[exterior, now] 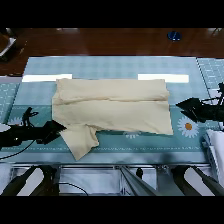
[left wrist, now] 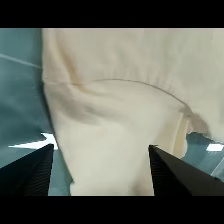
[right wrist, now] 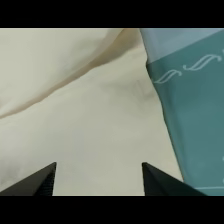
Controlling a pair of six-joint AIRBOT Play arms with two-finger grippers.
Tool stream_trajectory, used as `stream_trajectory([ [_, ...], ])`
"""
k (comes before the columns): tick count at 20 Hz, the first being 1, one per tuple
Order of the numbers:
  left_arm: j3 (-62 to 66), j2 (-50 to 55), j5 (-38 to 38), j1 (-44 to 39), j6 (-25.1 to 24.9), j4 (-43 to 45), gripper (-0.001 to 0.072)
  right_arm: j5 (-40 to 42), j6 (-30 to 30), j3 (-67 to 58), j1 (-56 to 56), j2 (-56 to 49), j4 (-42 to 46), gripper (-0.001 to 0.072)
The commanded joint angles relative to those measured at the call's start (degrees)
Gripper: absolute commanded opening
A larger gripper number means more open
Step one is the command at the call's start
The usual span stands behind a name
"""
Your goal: Fold the shirts.
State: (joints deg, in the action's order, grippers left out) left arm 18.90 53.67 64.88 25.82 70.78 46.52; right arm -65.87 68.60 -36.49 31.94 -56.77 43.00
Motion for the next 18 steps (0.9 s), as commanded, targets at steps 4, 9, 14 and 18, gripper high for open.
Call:
stream_trajectory([
  [4,-0.63,5.35,-6.56,-14.38,-1.11,-3.67,0.0698,1.53,0.61,0.42,0.04,0.22,-0.87,0.0619],
  [9,3.15,8.17,-6.4,-15.13,-1.07,-3.72,0.0031,-2.34,8.24,-1.86,4.17,0.2,15.91,0.062],
  [14,6.69,8.13,-5.97,-15.5,-0.7,-5.68,0.0031,-12.57,14.56,2.38,4.26,0.04,28.68,0.0619],
  [18,6.69,8.15,-5.77,-15.5,-0.7,-5.66,0.0031,-11.78,11.93,2.75,0.68,-3.78,24.41,0.0619],
])
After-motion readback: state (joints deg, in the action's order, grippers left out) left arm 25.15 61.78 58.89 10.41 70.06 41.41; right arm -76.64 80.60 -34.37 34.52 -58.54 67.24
